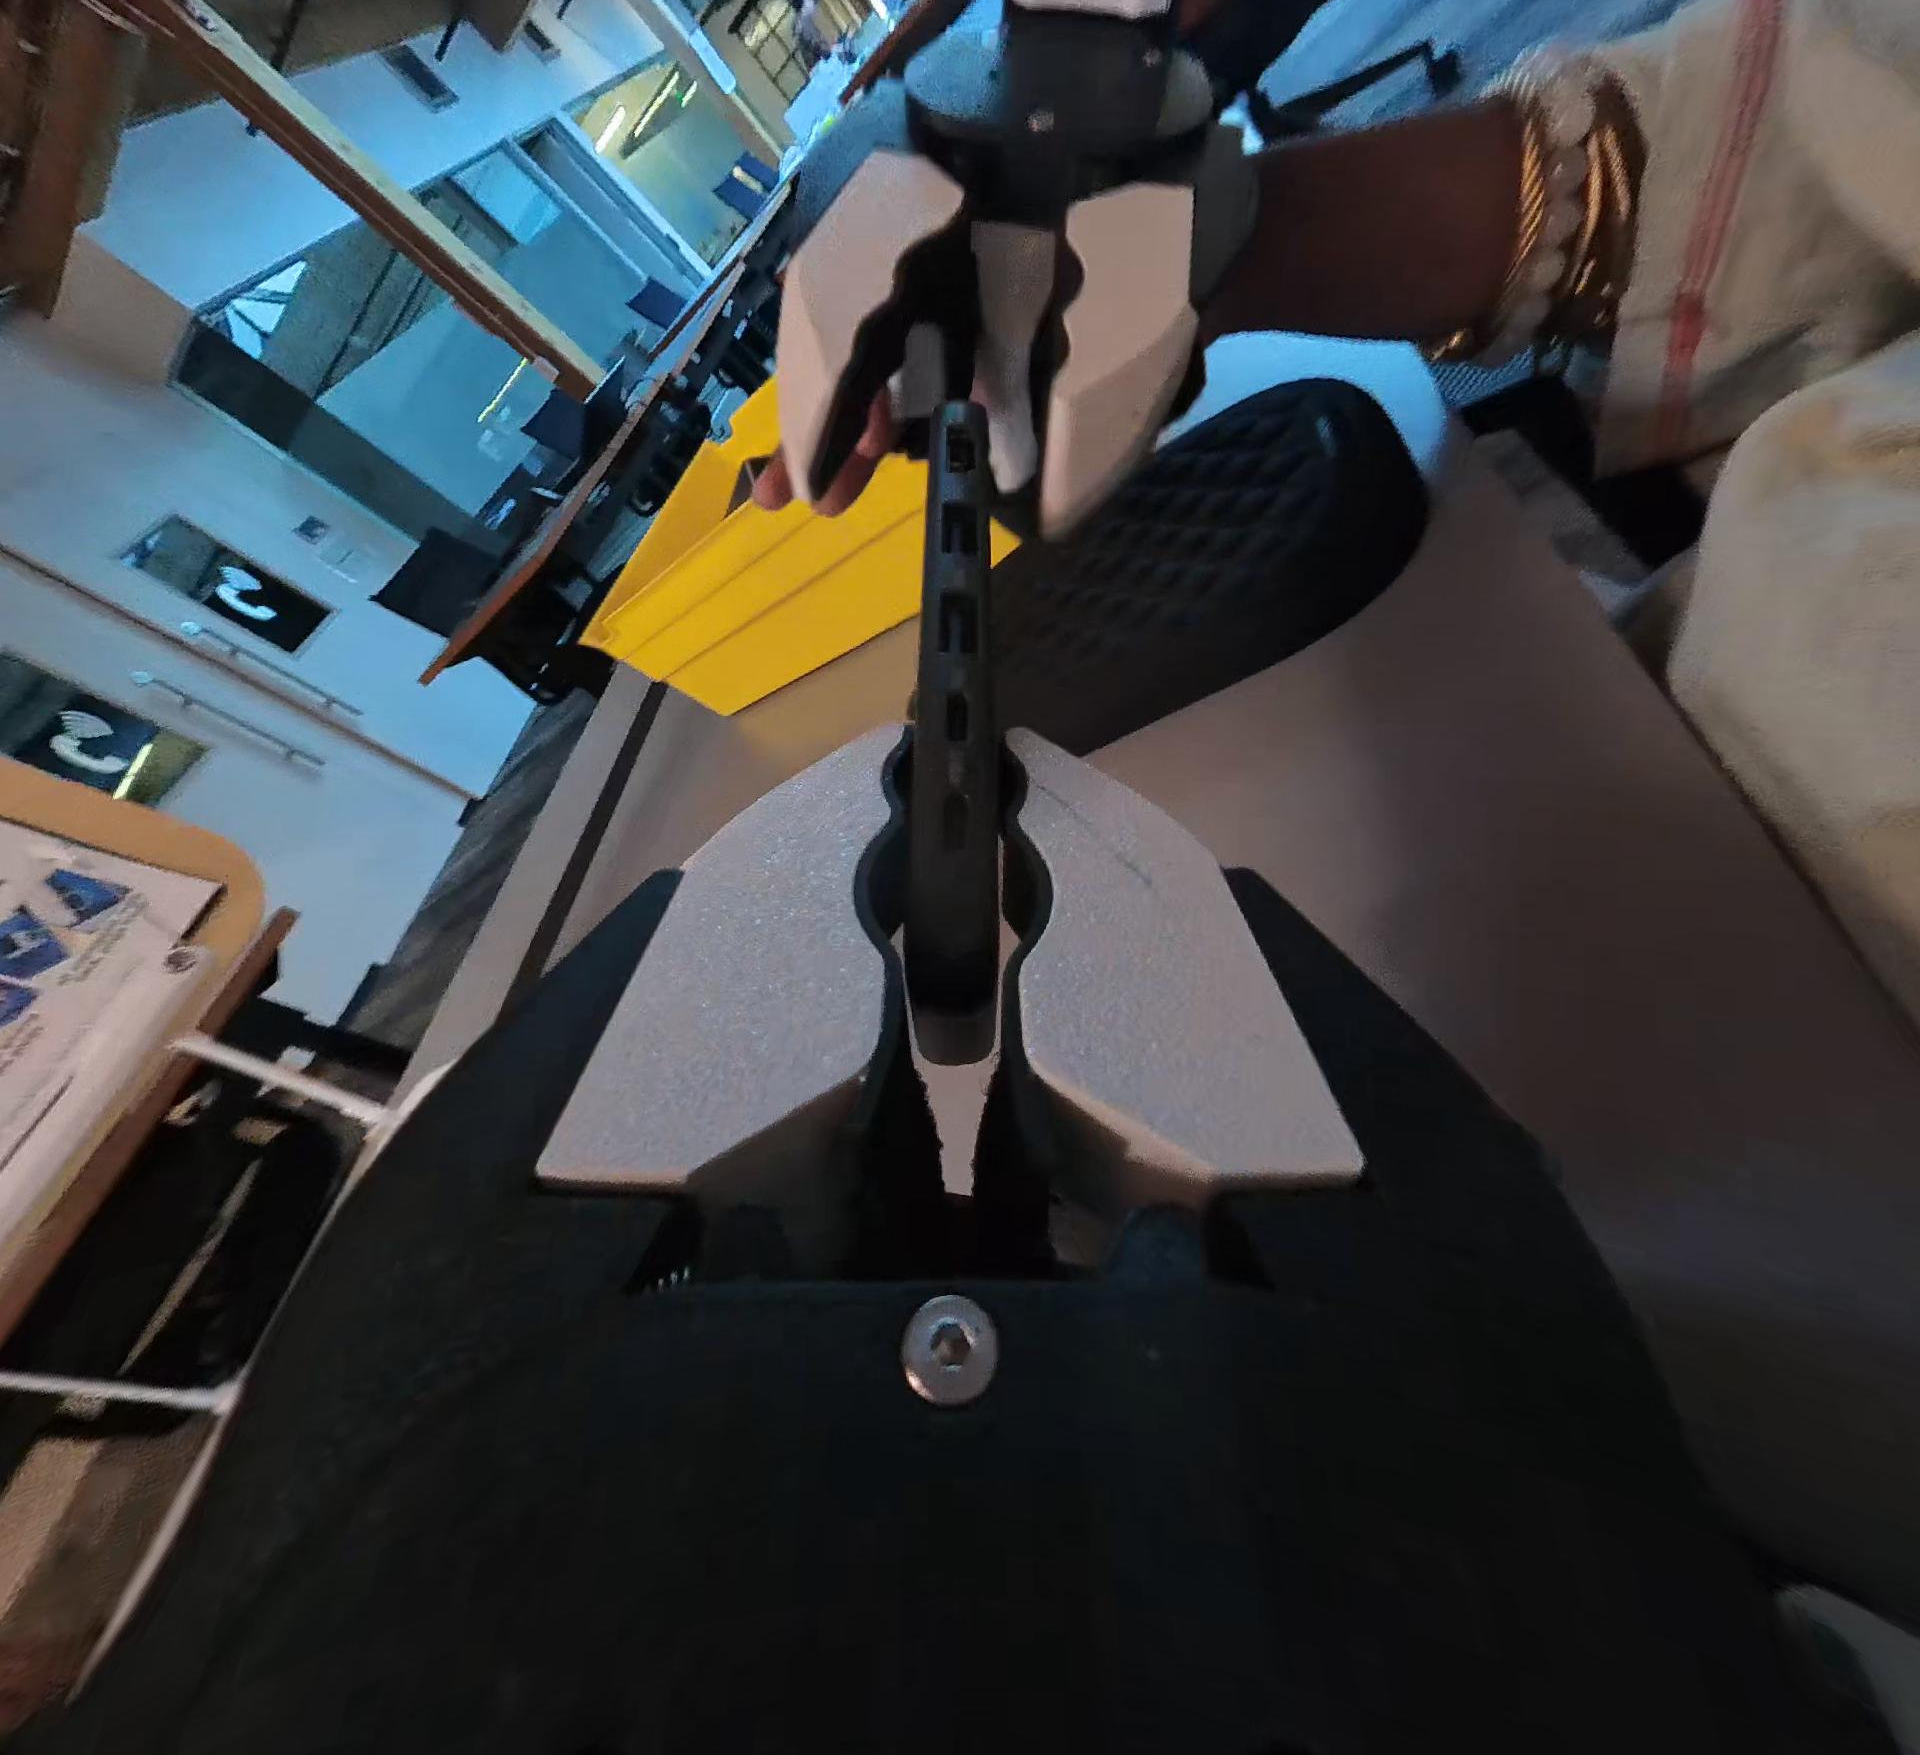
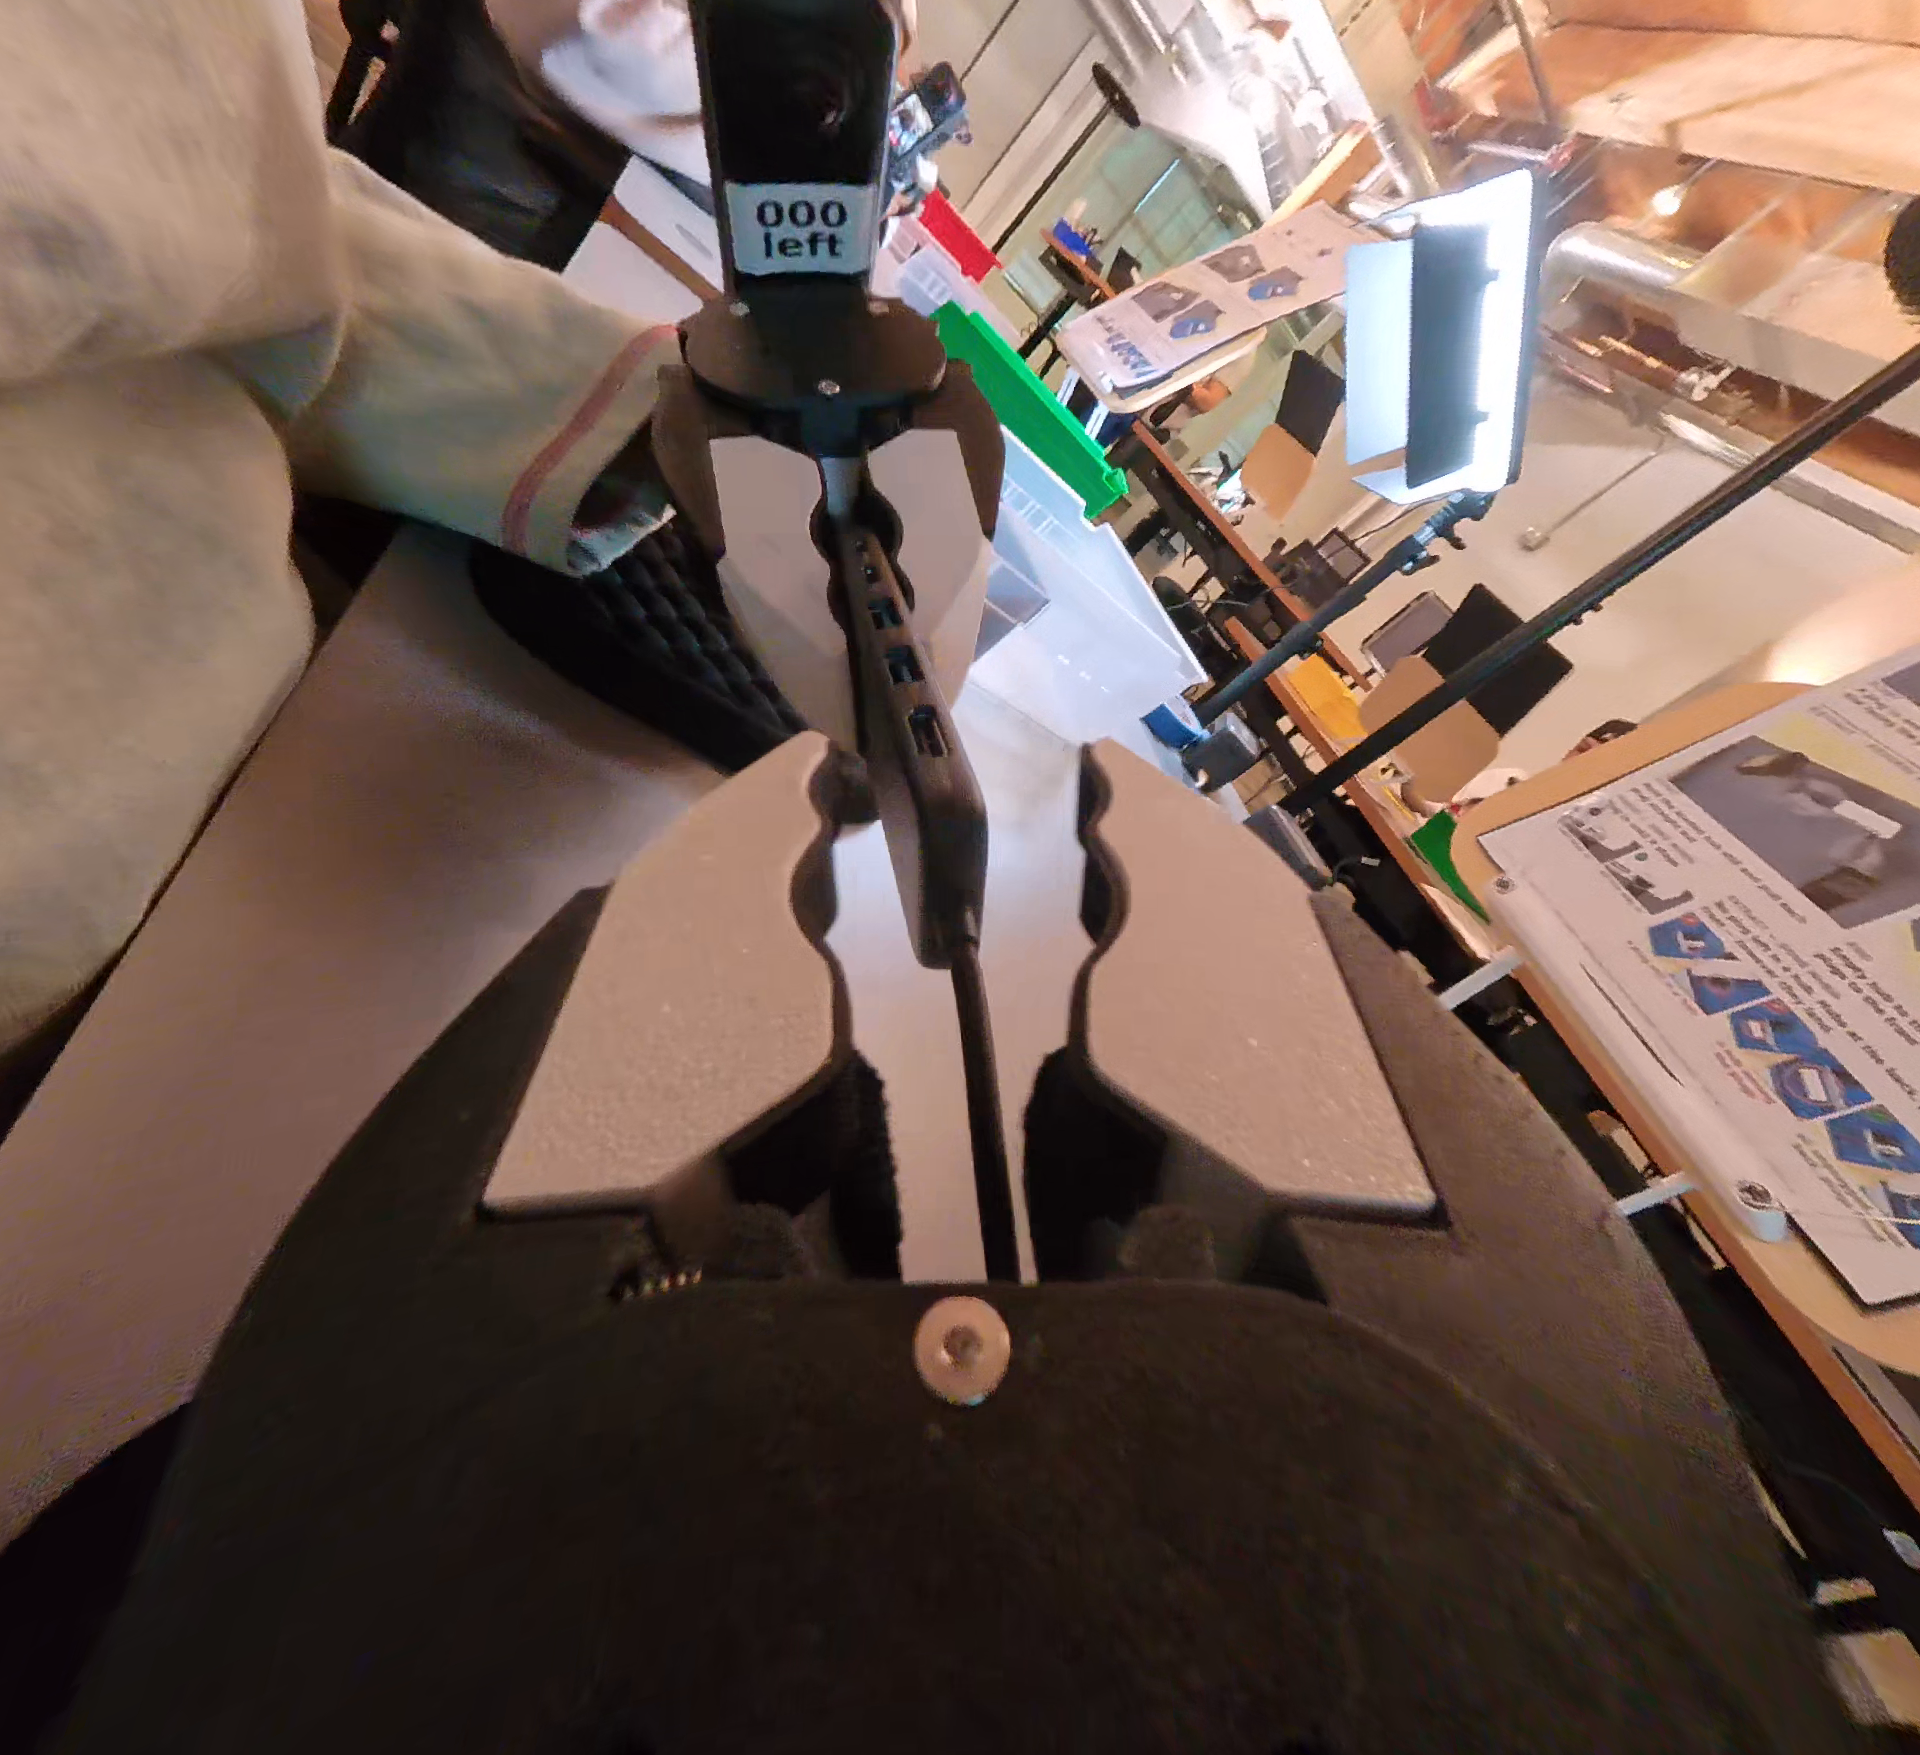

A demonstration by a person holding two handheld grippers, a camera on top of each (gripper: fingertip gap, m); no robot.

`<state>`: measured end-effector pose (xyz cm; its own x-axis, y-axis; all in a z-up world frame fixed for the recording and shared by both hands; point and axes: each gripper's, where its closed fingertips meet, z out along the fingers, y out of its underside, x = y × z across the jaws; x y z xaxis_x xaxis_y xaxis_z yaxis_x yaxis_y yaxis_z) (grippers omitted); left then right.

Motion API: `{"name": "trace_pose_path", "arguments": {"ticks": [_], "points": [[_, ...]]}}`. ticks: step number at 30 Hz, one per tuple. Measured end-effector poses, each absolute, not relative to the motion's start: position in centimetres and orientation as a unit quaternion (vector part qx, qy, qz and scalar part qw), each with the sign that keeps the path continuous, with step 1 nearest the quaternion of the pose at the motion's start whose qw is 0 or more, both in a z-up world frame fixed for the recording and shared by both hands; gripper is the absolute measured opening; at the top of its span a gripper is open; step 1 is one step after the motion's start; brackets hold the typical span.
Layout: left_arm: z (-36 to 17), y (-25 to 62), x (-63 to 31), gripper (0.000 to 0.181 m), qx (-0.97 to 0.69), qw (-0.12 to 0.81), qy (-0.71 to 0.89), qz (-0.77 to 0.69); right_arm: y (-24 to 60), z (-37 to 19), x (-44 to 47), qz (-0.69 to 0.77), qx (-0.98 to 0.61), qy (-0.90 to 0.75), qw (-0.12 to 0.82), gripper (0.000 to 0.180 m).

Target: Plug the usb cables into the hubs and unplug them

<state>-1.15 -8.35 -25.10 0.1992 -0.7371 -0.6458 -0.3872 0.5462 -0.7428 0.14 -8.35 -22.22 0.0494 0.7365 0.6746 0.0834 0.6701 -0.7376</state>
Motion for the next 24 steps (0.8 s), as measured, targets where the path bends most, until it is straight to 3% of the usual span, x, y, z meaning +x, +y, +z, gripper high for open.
{"name": "trace_pose_path", "arguments": {"ticks": [3, 8, 14, 16, 24], "points": [[-25.0, -9.3, -0.8, 0.012, -0.446, 0.619, 0.622, -0.175, -7.7, -24.3, -0.7, 0.209, -0.345, -0.678, 0.614, 0.051], [-26.5, -8.9, -1.0, 0.012, -0.457, 0.593, 0.648, -0.137, -9.3, -24.9, -2.0, 0.237, -0.318, -0.697, 0.597, 0.012], [-26.2, -8.9, -1.2, 0.012, -0.452, 0.602, 0.641, -0.152, -8.9, -24.8, -2.2, 0.231, -0.321, -0.692, 0.603, 0.014], [-25.4, -9.2, -1.3, 0.012, -0.443, 0.615, 0.629, -0.173, -7.8, -25.3, -1.8, 0.194, -0.339, -0.694, 0.605, 0.027], [-25.3, -9.5, -1.5, 0.014, -0.437, 0.616, 0.627, -0.189, -8.4, -25.4, -2.1, 0.238, -0.338, -0.690, 0.595, 0.012]]}}
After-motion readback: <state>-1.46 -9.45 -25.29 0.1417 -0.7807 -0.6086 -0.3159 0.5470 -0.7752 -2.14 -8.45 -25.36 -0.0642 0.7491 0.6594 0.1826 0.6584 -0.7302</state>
